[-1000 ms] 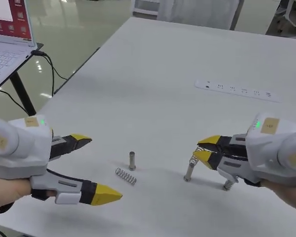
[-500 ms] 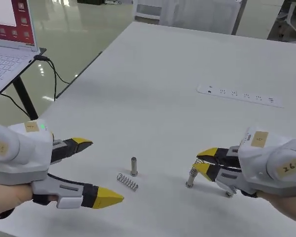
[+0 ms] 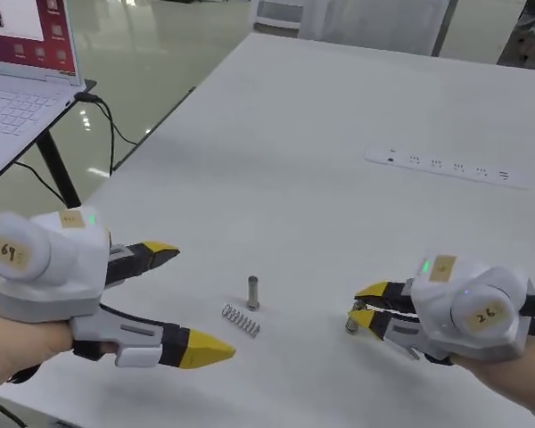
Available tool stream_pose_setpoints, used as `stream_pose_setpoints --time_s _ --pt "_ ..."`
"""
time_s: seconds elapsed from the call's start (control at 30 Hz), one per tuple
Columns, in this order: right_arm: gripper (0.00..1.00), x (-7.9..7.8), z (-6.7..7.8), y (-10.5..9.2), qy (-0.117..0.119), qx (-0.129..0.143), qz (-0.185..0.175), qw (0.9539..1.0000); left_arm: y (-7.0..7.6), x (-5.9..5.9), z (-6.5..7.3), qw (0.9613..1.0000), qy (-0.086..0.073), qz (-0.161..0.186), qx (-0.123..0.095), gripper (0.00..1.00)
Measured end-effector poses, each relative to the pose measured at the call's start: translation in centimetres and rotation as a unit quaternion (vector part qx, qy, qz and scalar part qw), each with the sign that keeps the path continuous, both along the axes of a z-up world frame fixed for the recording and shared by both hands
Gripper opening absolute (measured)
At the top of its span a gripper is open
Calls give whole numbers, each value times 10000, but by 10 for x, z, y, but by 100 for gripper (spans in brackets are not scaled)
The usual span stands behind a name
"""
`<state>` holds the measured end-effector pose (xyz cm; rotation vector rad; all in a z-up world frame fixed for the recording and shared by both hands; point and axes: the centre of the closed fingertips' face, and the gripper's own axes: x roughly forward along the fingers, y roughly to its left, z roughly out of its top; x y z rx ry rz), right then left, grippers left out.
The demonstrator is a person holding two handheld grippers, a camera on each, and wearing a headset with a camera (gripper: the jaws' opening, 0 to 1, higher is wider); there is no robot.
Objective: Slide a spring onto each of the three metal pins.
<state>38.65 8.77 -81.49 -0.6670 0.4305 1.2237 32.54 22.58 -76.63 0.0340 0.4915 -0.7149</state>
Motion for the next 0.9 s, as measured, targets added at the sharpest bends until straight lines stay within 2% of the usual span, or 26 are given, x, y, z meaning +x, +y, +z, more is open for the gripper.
stream_pose_setpoints --time_s 0.17,0.23,0.43,0.7,0.9 --pt "11 -3 1 3 136 80 23 9999 -1 0 1 10000 -16 61 -10 94" --pt "14 -1 2 1 47 43 11 10000 -2 0 2 10000 -11 59 -12 94" --pt "13 2 12 -3 93 202 -127 9997 -3 -1 2 10000 -3 41 12 94" --pt "12 6 35 -15 190 622 -453 9969 -2 -1 2 10000 12 19 35 94" --pt "11 15 55 -32 278 978 -871 9910 -5 0 1 10000 17 -24 30 94"
